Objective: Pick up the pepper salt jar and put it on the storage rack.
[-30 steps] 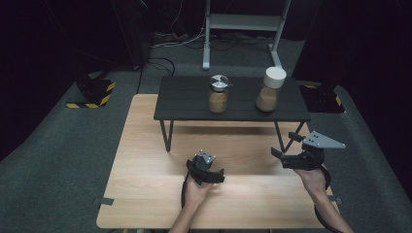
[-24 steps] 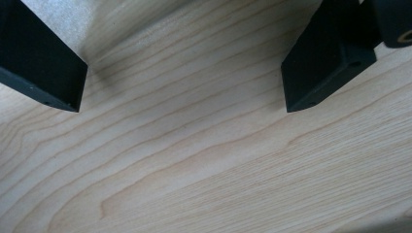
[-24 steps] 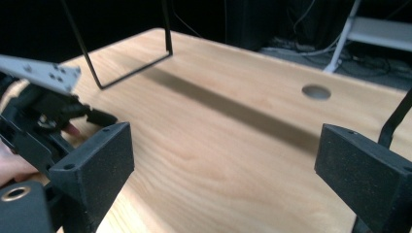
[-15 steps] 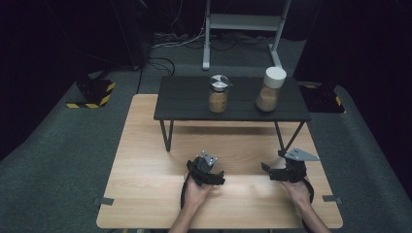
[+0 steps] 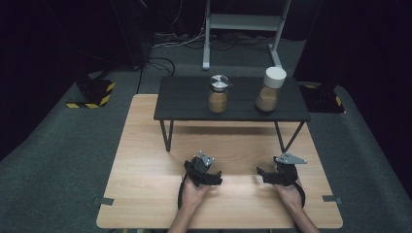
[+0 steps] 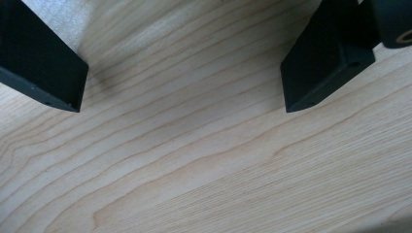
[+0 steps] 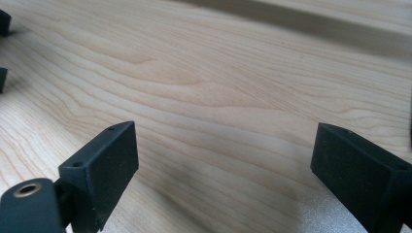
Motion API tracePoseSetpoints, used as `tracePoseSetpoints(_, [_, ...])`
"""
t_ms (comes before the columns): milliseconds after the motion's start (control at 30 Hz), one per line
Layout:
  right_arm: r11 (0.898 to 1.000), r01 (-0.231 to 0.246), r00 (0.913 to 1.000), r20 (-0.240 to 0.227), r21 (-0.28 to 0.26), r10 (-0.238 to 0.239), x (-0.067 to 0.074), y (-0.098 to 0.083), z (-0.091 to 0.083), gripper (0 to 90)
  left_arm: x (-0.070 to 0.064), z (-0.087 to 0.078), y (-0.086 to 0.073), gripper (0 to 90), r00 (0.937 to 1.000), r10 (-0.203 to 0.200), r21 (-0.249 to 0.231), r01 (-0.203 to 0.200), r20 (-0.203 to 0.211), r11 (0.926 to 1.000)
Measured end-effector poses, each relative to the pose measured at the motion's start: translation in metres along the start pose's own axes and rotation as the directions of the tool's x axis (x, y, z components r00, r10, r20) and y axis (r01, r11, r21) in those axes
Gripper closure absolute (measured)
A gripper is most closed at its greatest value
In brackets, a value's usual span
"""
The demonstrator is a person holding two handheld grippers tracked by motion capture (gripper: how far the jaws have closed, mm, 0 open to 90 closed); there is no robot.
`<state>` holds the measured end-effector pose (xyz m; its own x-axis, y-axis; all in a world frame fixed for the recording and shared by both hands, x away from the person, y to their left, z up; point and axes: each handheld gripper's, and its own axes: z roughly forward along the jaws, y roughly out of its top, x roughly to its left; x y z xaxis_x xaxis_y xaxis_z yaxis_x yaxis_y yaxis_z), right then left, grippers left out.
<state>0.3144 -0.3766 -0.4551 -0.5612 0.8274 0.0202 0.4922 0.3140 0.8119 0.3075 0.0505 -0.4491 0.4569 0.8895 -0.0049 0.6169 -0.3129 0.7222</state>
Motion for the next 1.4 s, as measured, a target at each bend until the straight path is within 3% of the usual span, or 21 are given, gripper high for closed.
tracePoseSetpoints(167, [0.999, 0.009, 1.0, -0.003, 0.035, -0.009, 0.0002, 0.0067, 0.0044, 9.9, -0.0001, -0.0003, -0.001, 3.8, 0.9999, -0.012, -0.005, 0.012, -0.003, 0.9999])
tracePoseSetpoints(400, [0.999, -0.043, 0.999, -0.012, 0.021, 0.043, -0.0047, 0.0038, 0.0029, 9.4, 0.0004, -0.0007, -0.0013, 4.3, 0.9999, -0.017, -0.006, 0.017, -0.003, 0.9998])
tracePoseSetpoints(667, [1.0, -0.011, 0.9998, 0.015, 0.021, 0.011, 0.0022, 0.0041, 0.003, 7.8, -0.0006, -0.0004, -0.0011, 4.3, 0.9999, -0.015, -0.005, 0.015, -0.007, 0.9999])
tracePoseSetpoints(1400, [0.999, -0.021, 0.9995, 0.023, 0.039, 0.02, 0.0042, 0.0072, 0.0042, 8.0, -0.0015, -0.0009, -0.0013, 4.4, 0.9996, -0.024, -0.005, 0.024, -0.018, 0.9997])
